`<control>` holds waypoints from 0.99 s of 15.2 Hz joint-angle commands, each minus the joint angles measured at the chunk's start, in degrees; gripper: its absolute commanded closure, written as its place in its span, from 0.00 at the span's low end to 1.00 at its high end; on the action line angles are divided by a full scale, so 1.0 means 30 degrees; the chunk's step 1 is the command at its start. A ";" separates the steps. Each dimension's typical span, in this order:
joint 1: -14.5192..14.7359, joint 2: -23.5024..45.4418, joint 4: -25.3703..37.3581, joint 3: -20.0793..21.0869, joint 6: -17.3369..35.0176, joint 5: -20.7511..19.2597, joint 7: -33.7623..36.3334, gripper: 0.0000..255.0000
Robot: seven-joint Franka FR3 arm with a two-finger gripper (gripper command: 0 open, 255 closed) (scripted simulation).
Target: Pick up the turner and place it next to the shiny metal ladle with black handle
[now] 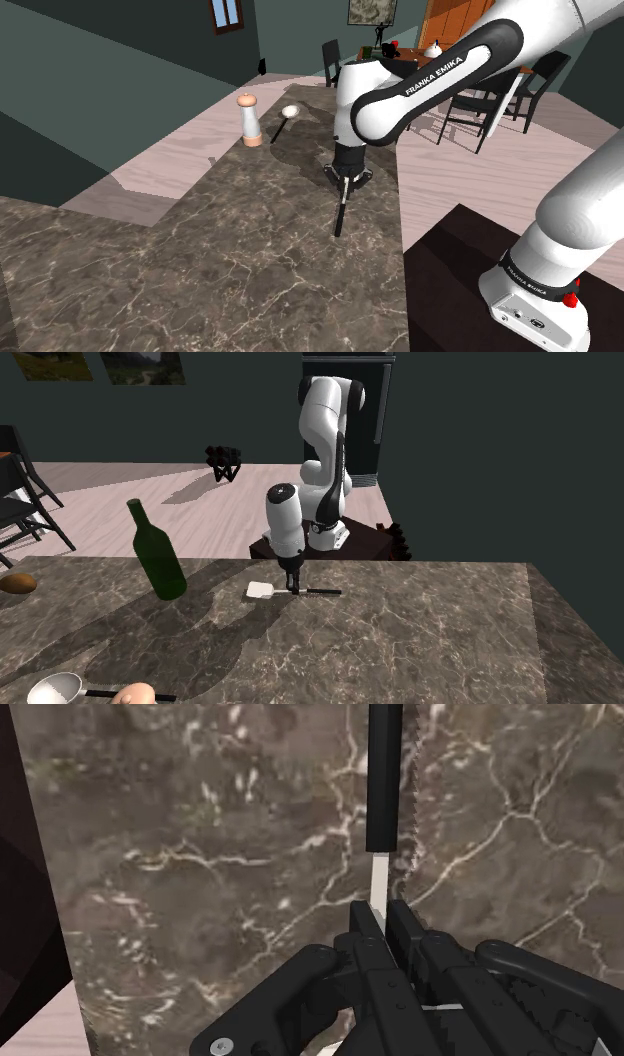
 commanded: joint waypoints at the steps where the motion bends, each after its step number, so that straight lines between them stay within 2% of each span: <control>1: 0.0000 0.0002 0.0000 0.0000 0.0002 0.0000 0.0000 1.00; 5: -0.0001 0.0001 0.0000 0.0000 0.0001 0.0000 0.0000 1.00; 15: 0.0129 -0.1835 0.1215 -0.0470 -0.2887 0.0749 -0.0523 1.00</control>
